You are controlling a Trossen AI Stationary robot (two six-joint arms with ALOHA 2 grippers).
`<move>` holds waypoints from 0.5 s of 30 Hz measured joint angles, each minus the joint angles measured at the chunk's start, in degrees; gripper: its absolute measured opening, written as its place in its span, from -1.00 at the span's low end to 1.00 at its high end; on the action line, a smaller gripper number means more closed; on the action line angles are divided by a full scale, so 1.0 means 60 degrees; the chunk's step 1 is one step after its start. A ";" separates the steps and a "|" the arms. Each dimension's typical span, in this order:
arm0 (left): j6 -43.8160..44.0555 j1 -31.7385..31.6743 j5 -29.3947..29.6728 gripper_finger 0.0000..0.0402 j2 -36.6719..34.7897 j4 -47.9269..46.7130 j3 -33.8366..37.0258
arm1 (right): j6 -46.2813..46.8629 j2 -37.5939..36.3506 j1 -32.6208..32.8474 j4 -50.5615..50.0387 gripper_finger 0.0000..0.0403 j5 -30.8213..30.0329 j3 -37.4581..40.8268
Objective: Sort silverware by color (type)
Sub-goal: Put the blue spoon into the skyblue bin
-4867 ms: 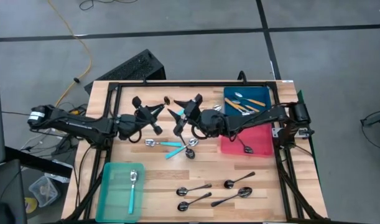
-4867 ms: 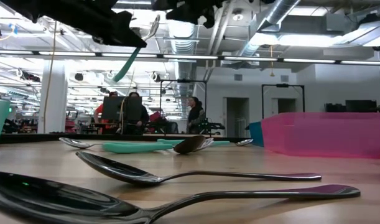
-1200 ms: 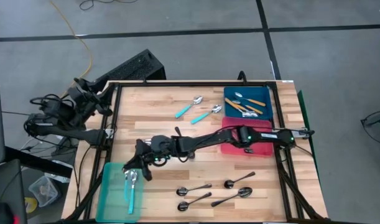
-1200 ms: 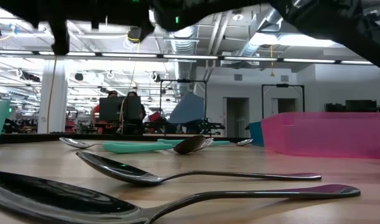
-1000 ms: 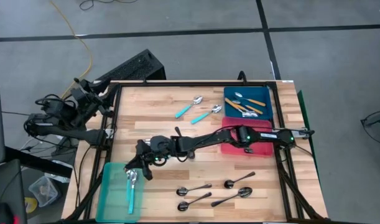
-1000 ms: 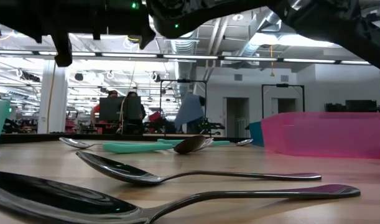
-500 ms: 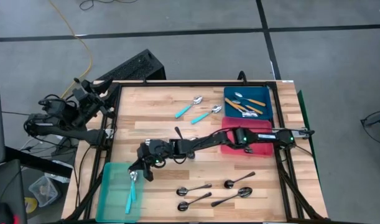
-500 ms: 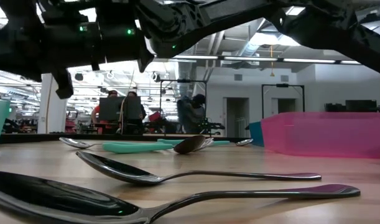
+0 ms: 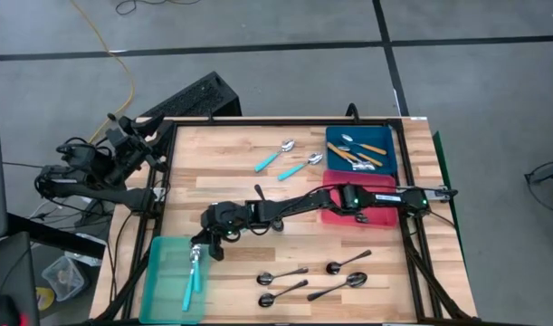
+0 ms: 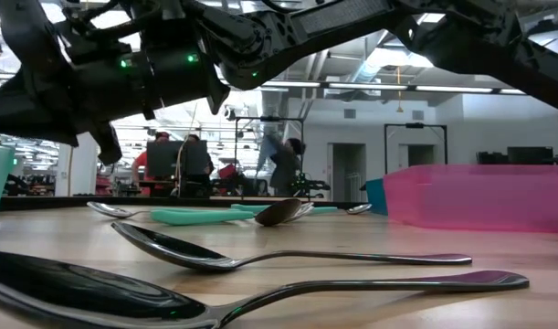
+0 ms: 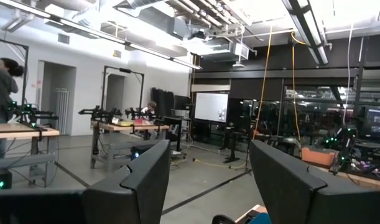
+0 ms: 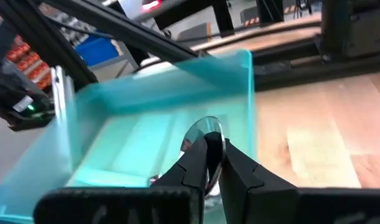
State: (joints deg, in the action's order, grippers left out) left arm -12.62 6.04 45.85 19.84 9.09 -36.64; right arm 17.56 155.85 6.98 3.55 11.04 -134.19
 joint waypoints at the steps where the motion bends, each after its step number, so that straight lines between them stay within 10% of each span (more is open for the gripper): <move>1: 0.0005 0.0000 0.0001 0.02 0.0000 -0.0037 0.0000 | -0.0003 0.0000 0.0000 -0.0132 -0.72 -0.0087 0.0000; 15: 0.0071 0.0000 0.0002 0.02 0.0000 -0.0144 0.0004 | -0.0378 0.0011 0.0000 -0.0367 -0.52 -0.0185 0.0018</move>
State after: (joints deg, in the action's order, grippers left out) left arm -12.20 6.04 45.87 19.84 8.23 -36.62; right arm 15.29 155.92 6.98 1.34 9.93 -134.08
